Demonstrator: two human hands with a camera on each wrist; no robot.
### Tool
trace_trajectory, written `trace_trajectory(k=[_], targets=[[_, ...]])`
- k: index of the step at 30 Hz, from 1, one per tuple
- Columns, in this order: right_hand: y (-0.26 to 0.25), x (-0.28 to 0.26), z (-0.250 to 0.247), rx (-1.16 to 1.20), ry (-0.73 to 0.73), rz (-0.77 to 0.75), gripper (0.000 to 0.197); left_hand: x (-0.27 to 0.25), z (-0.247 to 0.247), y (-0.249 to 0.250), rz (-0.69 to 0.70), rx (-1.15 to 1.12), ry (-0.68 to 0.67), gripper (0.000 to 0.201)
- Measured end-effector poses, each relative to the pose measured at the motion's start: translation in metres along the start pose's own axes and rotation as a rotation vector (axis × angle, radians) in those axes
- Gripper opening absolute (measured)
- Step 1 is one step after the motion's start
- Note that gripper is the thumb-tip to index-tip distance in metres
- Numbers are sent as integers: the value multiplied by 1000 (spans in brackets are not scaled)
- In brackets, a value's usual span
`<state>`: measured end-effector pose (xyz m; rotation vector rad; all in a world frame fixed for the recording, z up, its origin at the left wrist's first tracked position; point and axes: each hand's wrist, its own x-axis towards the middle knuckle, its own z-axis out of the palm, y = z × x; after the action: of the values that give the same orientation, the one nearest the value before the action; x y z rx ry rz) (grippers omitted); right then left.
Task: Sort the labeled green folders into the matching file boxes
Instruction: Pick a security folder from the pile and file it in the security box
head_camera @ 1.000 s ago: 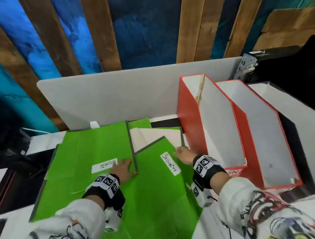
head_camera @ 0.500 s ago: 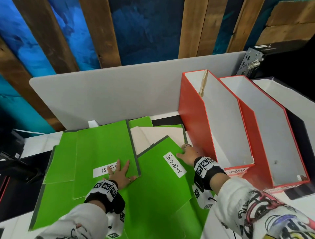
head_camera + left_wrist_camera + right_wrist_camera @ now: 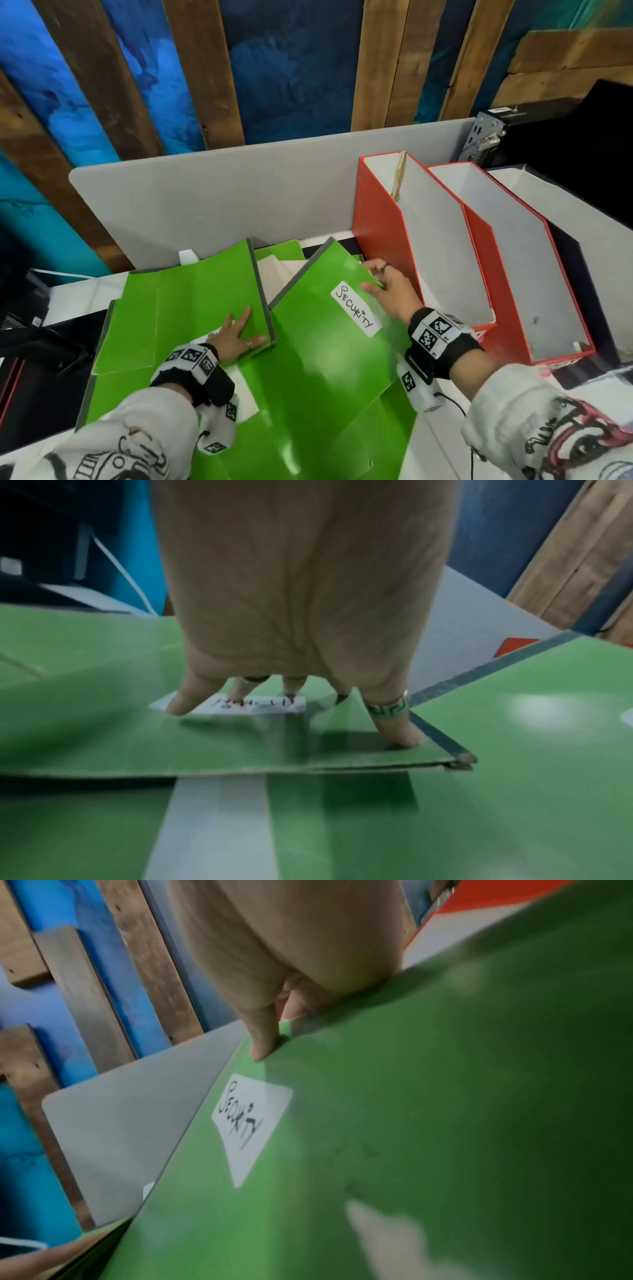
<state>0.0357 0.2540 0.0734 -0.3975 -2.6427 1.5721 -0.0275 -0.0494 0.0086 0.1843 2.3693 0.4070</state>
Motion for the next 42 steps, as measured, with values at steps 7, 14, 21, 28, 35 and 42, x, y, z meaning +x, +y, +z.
trace_trajectory(k=[7,14,21,28,35,42], targets=[[-57,-1,-61,-18,13,-248,36,-30,-59,46,286,-304,281,90],[-120,-4,-107,-73,91,-439,33,-56,-94,115,694,-655,235,28],[-140,-5,-99,-91,235,-496,31,-65,-106,105,738,-765,421,17],[-103,0,-68,-140,661,-363,34,-70,-120,62,686,-906,554,24],[-12,4,12,-172,336,-112,22,-61,-121,22,607,-1021,625,26],[59,-5,59,-440,-262,391,67,-54,-111,6,565,-1030,607,23]])
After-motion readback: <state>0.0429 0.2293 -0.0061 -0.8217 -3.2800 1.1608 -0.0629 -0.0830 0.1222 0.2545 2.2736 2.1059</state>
